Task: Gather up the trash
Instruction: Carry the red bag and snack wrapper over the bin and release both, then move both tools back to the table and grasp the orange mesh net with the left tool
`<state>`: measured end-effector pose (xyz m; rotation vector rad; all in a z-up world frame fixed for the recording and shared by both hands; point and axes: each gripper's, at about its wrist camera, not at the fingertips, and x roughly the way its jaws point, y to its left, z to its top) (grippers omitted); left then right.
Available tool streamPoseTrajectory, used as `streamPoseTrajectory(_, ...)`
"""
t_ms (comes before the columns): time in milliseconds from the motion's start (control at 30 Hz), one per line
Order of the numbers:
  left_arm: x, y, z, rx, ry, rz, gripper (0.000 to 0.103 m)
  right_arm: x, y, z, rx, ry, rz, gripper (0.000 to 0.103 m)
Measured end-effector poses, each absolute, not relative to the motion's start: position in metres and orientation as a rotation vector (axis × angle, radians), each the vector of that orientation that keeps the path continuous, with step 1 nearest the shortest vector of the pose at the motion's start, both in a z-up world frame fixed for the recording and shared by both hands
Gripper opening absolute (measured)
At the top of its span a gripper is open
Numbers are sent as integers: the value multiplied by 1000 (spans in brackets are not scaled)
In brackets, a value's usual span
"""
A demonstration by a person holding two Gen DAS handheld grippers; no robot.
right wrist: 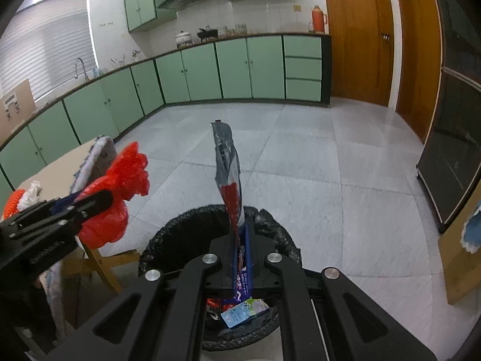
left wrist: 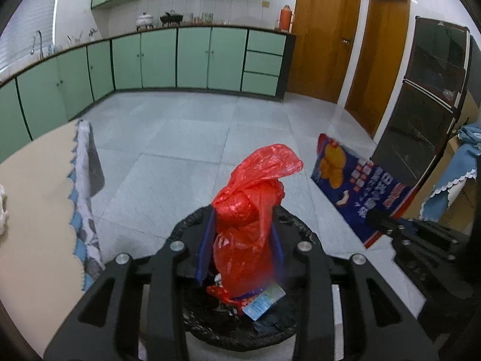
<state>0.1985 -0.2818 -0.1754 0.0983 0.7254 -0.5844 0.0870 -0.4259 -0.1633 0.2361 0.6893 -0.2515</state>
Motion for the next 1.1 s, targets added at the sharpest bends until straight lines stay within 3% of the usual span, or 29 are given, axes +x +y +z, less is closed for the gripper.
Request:
streamPoseTrajectory(267, 205, -282, -174, 92, 731, -588, 44, 108, -434, -190, 245, 749, -248, 7)
streamPoseTrajectory(300, 206, -280, -173, 85, 732, -585, 46, 109, -433, -193, 246, 753, -247, 13)
streamPoseTrajectory(333, 206, -279, -172, 80, 729, -578, 47, 110, -433, -195, 243, 759, -252, 30)
streamPoseTrajectory(400, 206, -276, -170, 71, 726, -570, 47, 109, -432, -197, 226, 763, -262, 45)
streamPoseTrajectory(733, 202, -224, -139, 20, 649, -508, 70, 82, -420, -168, 201, 685, -311, 96)
streamPoseTrajectory(867, 196, -196, -121, 26, 599, -468, 77, 71, -400, -138, 194, 602, -292, 97)
streamPoseTrajectory(1100, 182, -124, -94, 37, 522, -351, 78, 74, -345, -88, 163, 490, -179, 97)
